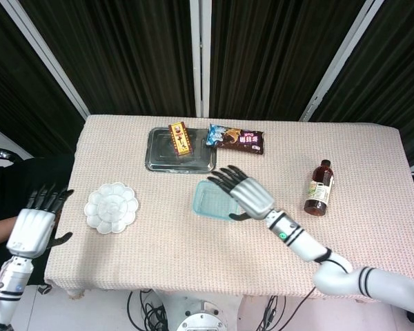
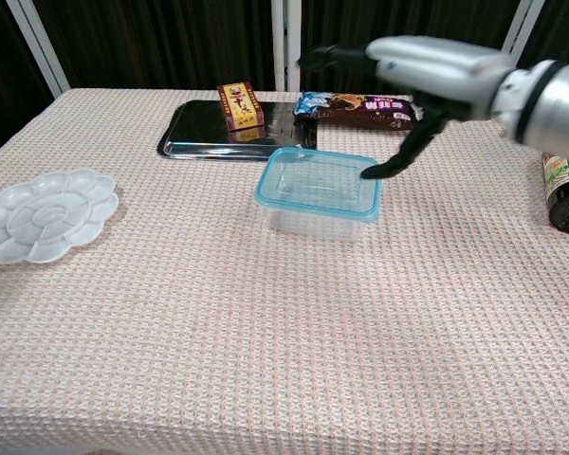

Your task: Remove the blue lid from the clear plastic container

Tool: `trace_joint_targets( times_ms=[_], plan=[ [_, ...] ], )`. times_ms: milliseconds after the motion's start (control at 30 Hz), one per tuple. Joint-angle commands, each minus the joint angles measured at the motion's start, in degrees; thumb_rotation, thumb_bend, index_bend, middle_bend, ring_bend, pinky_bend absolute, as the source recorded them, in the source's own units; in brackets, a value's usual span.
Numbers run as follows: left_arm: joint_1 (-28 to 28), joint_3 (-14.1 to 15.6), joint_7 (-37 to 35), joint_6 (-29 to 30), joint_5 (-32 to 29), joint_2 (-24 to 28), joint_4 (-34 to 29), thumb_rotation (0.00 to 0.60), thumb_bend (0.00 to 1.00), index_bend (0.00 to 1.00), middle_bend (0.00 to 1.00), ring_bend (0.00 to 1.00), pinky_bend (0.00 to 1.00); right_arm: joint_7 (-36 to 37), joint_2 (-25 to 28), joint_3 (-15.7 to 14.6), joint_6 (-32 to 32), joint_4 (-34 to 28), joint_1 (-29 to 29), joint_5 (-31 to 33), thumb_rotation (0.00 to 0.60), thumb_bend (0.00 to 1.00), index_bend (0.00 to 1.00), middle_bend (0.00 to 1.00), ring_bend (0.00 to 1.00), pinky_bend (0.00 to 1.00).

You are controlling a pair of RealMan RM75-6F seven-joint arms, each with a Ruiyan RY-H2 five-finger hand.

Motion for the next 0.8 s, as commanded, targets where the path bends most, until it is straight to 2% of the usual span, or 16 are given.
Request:
trace_joint_targets(
  times_ms=[33, 200, 333, 433, 600, 800],
  plan=[
    [-9.7, -3.0, -0.6, -11.4, 1.4, 0.7, -3.8, 0.600, 0.00, 0.13, 0.10, 0.00, 0.05, 1.2, 9.5, -3.7, 12.0, -6.4, -9.8, -1.2, 0.600, 0.08, 0.00, 0.07, 0.00, 0.00],
    [-20.1, -6.5, 2.1, -24.4, -2.6, -3.3, -4.3, 0.600, 0.00, 0.08, 0.08, 0.00, 0.05, 1.4, 14.8, -5.5, 19.8, -8.5, -16.1, -1.7, 0.600, 0.09, 0.00, 0.08, 0.00, 0.00],
    [-28.3, -9.5, 5.5, -34.3, -10.3, -9.3, -2.5, 0.600, 0.00, 0.01, 0.02, 0.00, 0.05, 2.5, 16.4, -6.5, 22.6, -8.4, -18.8, -2.3, 0.600, 0.09, 0.00, 0.08, 0.00, 0.00],
    [-33.0, -10.8, 9.6, -38.6, -16.3, -13.1, -0.6, 0.600, 0.00, 0.00, 0.00, 0.00, 0.04, 4.0, 16.2, -7.0, 23.7, -7.5, -19.6, -3.3, 0.600, 0.09, 0.00, 0.08, 0.00, 0.00],
    [-39.0, -11.2, 16.8, -41.7, -27.2, -17.1, 1.4, 0.600, 0.00, 0.00, 0.00, 0.00, 0.03, 6.3, 15.0, -7.4, 24.3, -5.1, -20.2, -4.5, 0.600, 0.09, 0.00, 0.08, 0.00, 0.00],
    [-48.0, -9.2, 27.1, -40.6, -48.2, -18.8, 0.5, 0.600, 0.00, 0.00, 0.00, 0.00, 0.03, 8.1, 14.6, -7.8, 23.2, -3.7, -20.5, -4.2, 0.600, 0.09, 0.00, 0.07, 0.00, 0.00]
  ],
)
